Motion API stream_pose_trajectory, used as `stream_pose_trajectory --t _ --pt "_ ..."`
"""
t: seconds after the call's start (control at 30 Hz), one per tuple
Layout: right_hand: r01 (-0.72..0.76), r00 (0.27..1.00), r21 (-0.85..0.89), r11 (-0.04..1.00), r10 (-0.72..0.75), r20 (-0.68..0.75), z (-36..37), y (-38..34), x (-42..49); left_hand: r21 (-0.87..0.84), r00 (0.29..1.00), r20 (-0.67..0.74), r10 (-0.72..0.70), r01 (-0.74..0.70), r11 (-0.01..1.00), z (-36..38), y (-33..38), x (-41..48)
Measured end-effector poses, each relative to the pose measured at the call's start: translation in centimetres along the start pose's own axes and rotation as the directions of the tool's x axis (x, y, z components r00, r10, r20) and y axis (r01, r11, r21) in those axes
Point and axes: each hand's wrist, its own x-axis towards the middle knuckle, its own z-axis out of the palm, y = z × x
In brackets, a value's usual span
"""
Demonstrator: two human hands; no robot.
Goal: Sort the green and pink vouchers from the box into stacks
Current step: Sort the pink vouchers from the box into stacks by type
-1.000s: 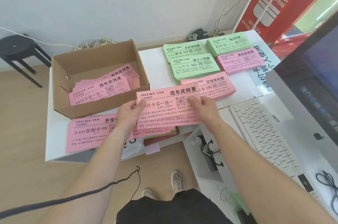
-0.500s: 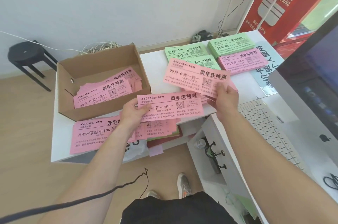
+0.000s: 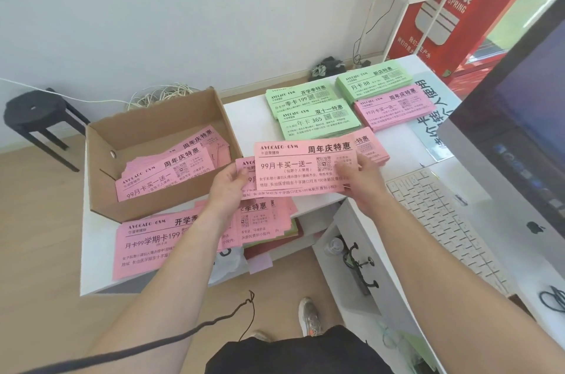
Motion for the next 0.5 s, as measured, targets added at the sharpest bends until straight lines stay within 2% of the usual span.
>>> stream_pose_trajectory --t 0.13,0.27,0.33,0.4,0.43,0.5 --pt "0.026 0.999 -0.039 0.999 -0.028 -0.047 -0.9 -1.4 0.7 -0.077 0.998 0.041 -0.039 0.042 0.996 1.2 1.5 0.8" --pt "0.066 0.993 -0.003 0.998 -0.066 -0.101 -2.4 -3.8 1.7 0.054 0.993 0.102 0.057 -0.063 0.997 3.9 4.0 2.7" --pt "0.084 0.986 0.124 0.989 -0.065 -0.155 -3.3 -5.1 2.7 0.062 0.993 0.087 0.081 -0.086 0.994 6.1 5.1 4.2" --pt "0.065 0.979 0.338 0.939 0.005 -0.203 -4.3 -6.0 4.2 0.008 0.995 0.065 0.081 -0.081 0.997 8.7 6.3 5.9" --pt "0.041 0.98 0.414 0.909 0.044 -0.193 -4.7 -6.3 4.9 -0.014 0.995 0.053 0.08 -0.08 0.997 10.0 6.9 6.9" --pt "-0.014 0.986 0.451 0.893 0.088 -0.143 -5.2 -6.9 6.6 -0.036 0.996 0.025 0.081 -0.08 0.996 13.0 8.0 9.1"
